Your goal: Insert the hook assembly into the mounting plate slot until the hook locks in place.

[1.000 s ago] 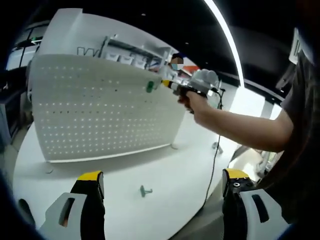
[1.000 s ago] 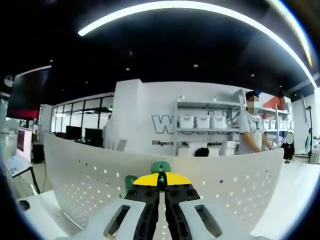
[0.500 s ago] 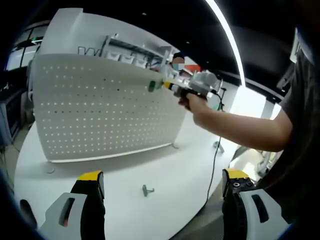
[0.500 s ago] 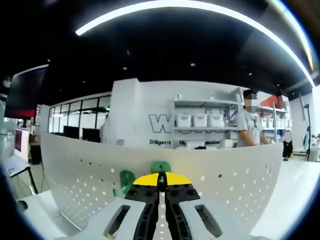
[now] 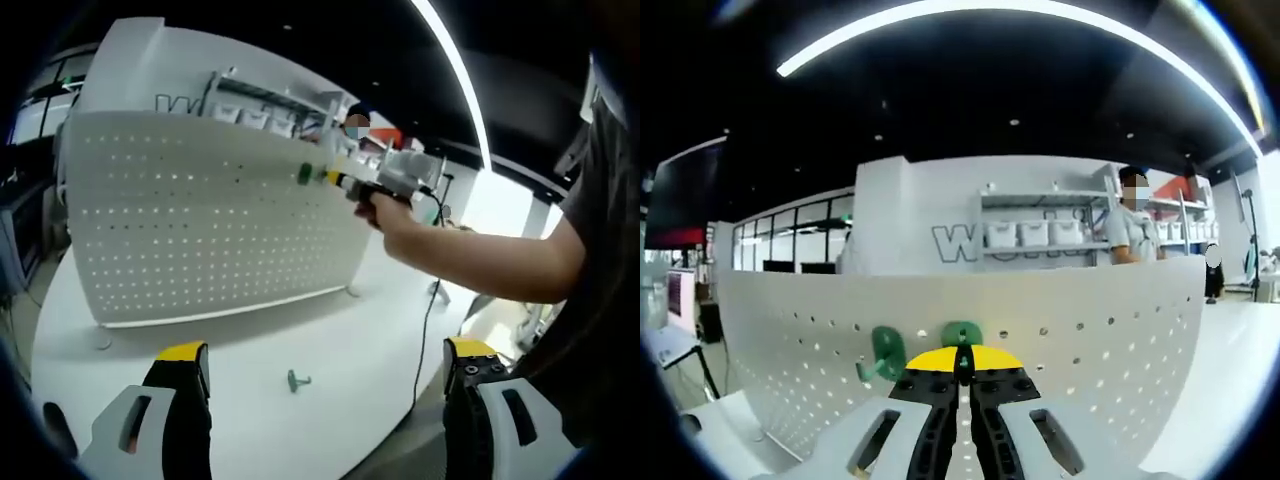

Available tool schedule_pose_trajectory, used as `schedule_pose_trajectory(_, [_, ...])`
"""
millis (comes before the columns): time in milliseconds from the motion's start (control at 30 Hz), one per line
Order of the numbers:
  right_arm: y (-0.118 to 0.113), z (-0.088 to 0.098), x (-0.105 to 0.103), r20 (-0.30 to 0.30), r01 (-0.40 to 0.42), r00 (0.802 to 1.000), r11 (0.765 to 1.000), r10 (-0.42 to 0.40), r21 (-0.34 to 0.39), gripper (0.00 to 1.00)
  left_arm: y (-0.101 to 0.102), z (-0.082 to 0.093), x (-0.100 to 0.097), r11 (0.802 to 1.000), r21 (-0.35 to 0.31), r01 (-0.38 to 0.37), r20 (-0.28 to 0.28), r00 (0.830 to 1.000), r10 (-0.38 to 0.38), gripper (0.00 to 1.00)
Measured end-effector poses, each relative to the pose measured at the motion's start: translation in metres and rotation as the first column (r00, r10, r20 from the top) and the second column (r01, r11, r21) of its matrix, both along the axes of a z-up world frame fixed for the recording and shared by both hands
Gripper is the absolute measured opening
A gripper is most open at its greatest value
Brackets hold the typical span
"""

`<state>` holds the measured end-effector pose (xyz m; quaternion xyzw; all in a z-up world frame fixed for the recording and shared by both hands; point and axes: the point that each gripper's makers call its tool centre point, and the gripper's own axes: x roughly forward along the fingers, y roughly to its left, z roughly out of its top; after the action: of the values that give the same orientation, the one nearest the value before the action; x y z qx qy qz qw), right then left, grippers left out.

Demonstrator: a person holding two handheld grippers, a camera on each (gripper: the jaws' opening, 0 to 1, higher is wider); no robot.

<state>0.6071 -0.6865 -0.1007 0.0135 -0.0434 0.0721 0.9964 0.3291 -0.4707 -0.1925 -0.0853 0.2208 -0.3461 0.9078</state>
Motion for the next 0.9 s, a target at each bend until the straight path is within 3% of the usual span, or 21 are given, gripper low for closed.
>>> schedule_pose_trajectory(467, [0.003, -0.005, 0.000, -0.029, -0.001, 1.000, 0.998, -0.001, -0.060, 0.02, 0.002, -0.003, -0.001, 1.000, 0.001, -0.014, -0.009, 1.000, 0.014, 0.99])
schedule_pose_trajectory(533, [0.006, -0.007, 0.000, -0.044, -0.028, 0.999, 1.000, 0.028, -0.012, 0.04, 0.001, -0.004, -0.002, 1.000, 0.009, -0.012, -0.010, 1.000, 0.012, 1.00])
schedule_pose_trajectory(667, [0.002, -0.005, -0.001, -0.051, -0.022, 0.998, 0.999, 0.021, -0.028, 0.04, 0.001, -0.002, -0.003, 1.000, 0.014, -0.012, -0.003, 1.000, 0.012, 1.00])
schedule_pose_trajectory(900, [-0.001, 0.009, -0.004, -0.023, -0.011, 1.000, 0.999, 0.010, -0.038, 0.12, 0.003, -0.001, -0.006, 1.000, 0.014, -0.022, 0.003, 1.000, 0.022, 1.00])
